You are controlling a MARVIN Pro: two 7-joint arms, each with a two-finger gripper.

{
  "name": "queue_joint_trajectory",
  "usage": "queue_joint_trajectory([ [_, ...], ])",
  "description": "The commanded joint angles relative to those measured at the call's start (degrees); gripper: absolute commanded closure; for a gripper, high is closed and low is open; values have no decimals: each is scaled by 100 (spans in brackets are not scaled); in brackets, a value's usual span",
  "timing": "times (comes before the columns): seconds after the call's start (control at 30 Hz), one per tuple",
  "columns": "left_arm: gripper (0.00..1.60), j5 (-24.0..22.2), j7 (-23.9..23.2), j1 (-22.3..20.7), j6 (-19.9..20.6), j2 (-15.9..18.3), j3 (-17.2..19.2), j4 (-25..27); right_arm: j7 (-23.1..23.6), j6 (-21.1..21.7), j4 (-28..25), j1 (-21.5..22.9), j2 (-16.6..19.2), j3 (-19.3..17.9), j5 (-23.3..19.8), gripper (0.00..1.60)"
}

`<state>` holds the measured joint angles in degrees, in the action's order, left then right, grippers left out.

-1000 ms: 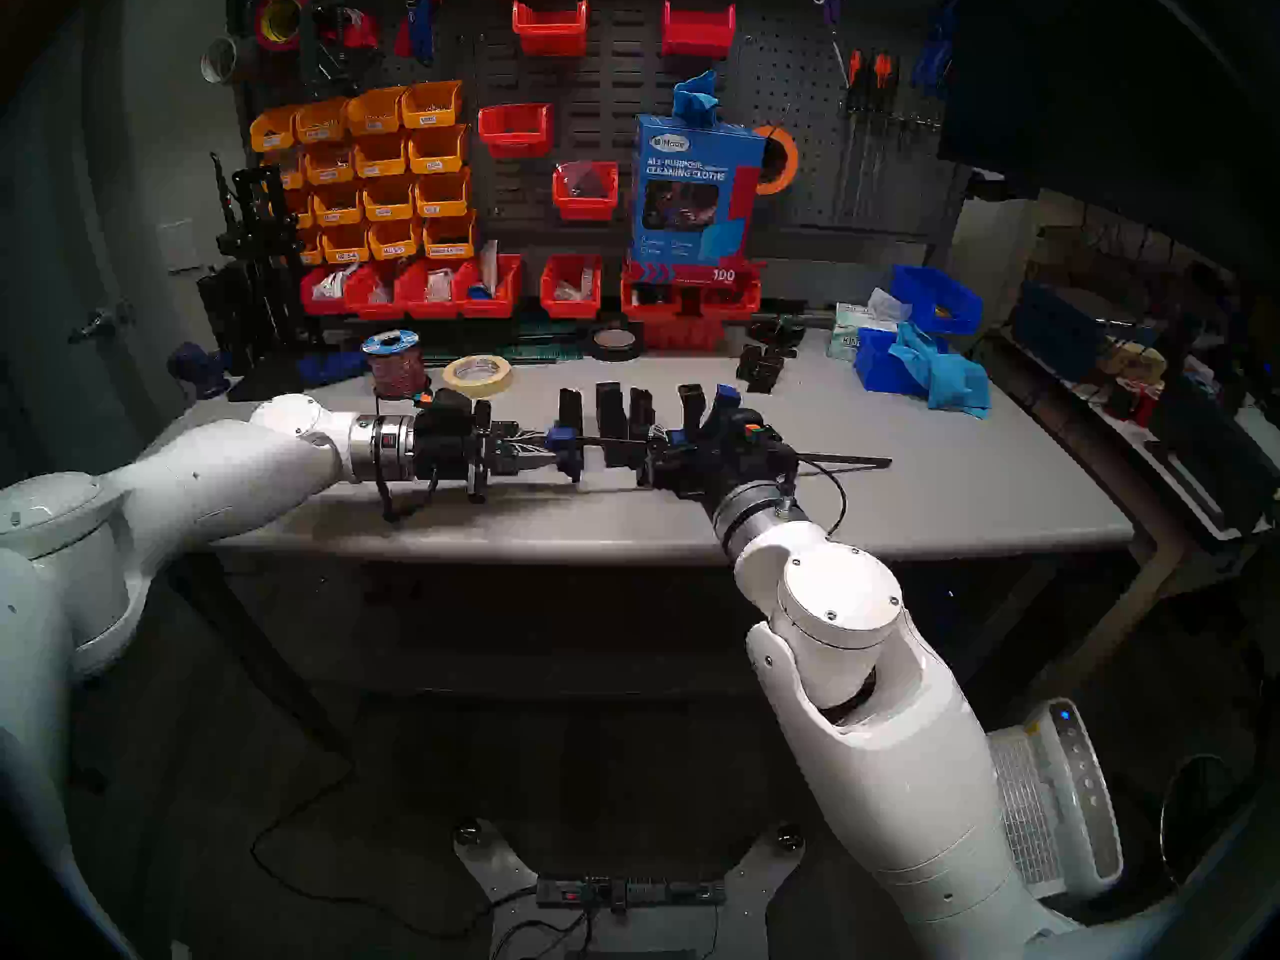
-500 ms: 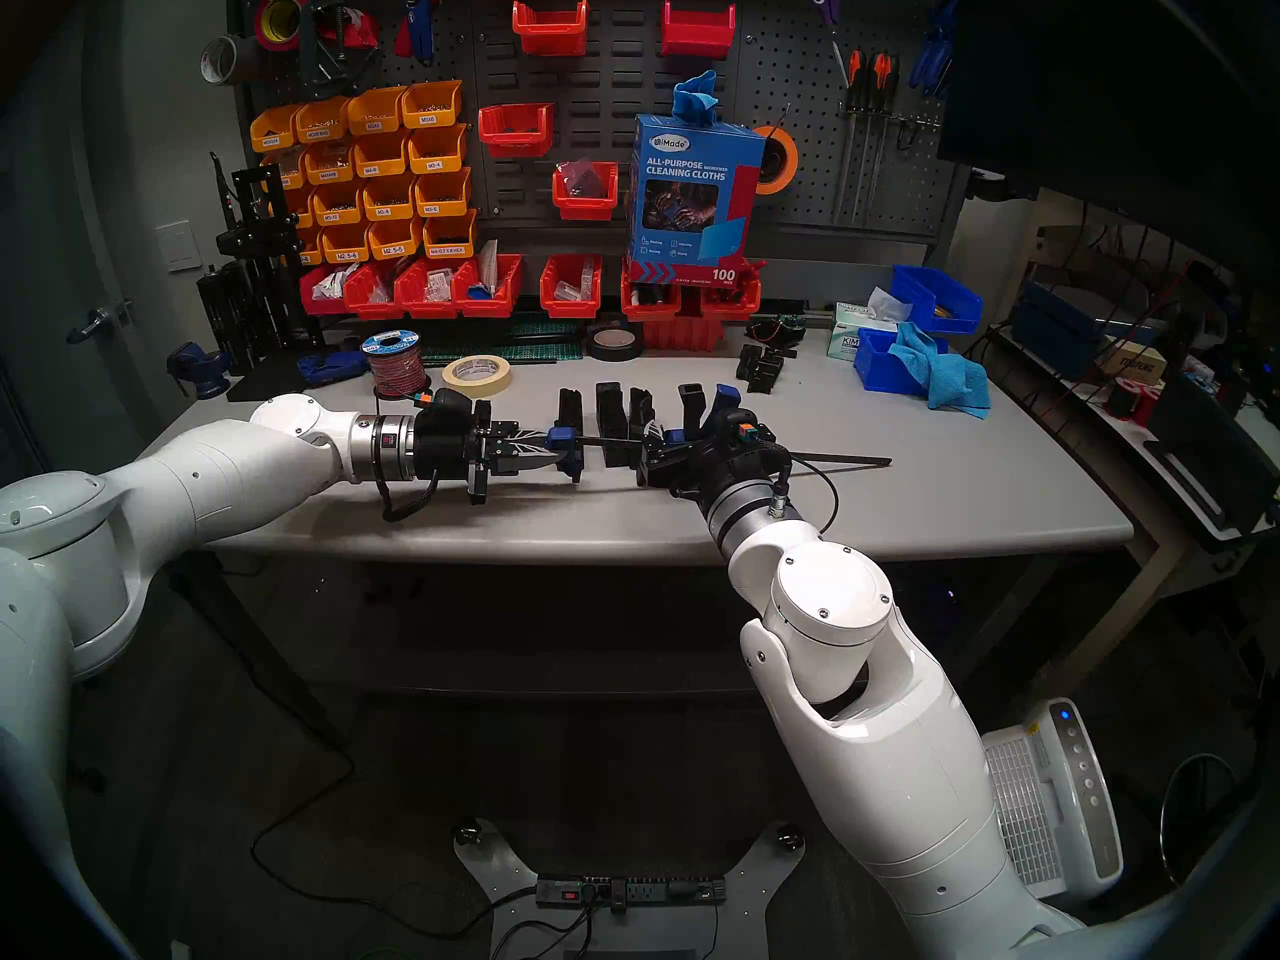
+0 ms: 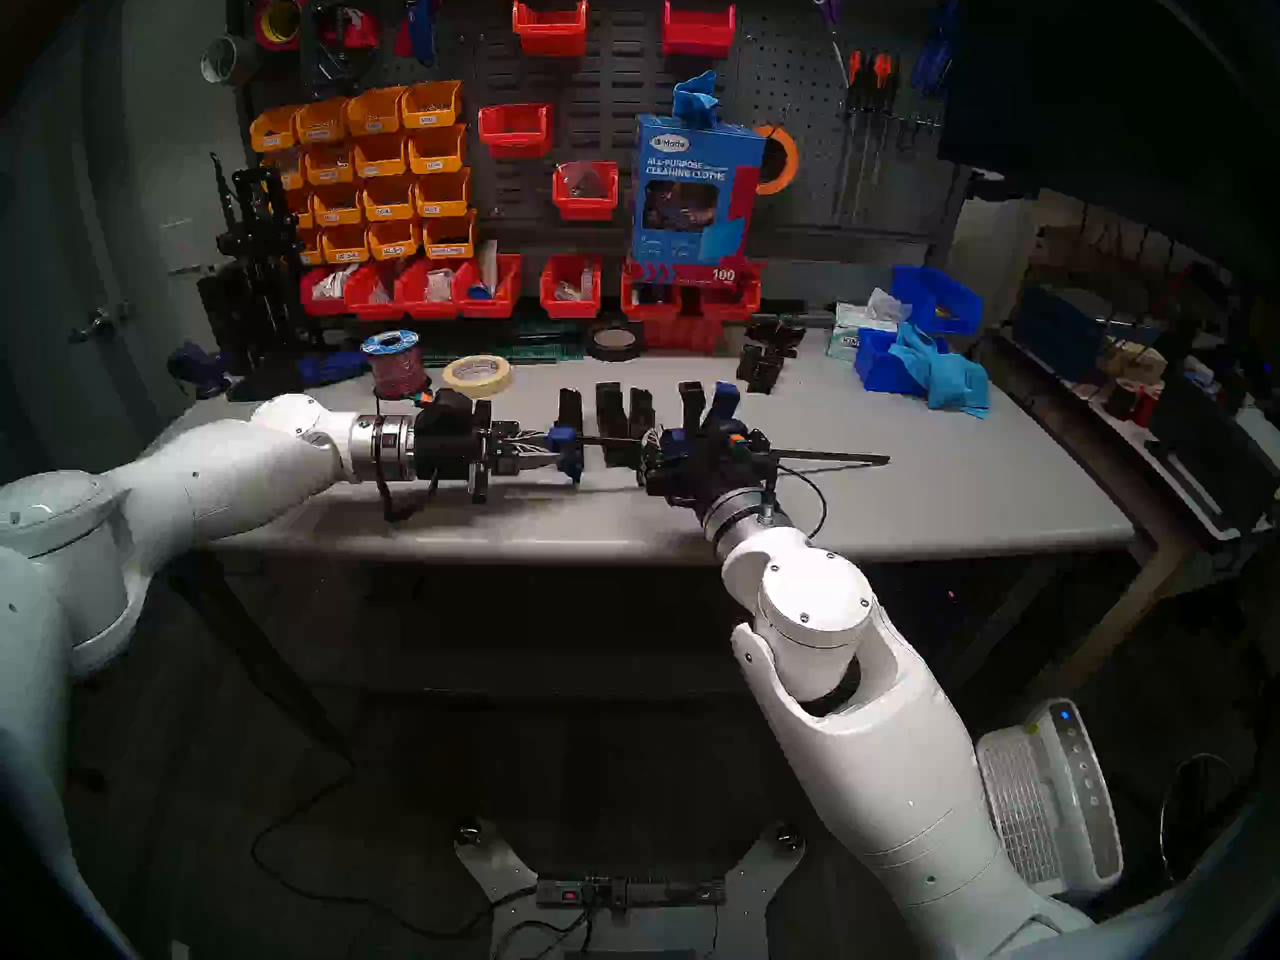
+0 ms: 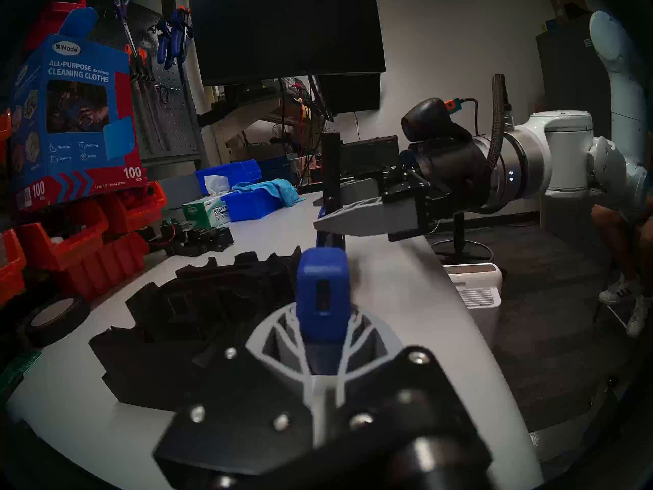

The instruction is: Clamp the two 3D printed pieces together with the clamp

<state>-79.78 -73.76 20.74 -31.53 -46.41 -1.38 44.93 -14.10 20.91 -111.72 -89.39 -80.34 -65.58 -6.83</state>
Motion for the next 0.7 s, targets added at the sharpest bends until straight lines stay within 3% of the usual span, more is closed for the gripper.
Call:
queue_joint_trajectory([
  [0.0, 160, -68, -595, -125, -11, 10, -9, 16, -94, -144, 81, 201, 0, 4, 174, 0],
  [0.67, 160, -114, -631, -146, -21, 4, -53, 2, 14, -171, 247, 347, -40, -53, -22, 0],
])
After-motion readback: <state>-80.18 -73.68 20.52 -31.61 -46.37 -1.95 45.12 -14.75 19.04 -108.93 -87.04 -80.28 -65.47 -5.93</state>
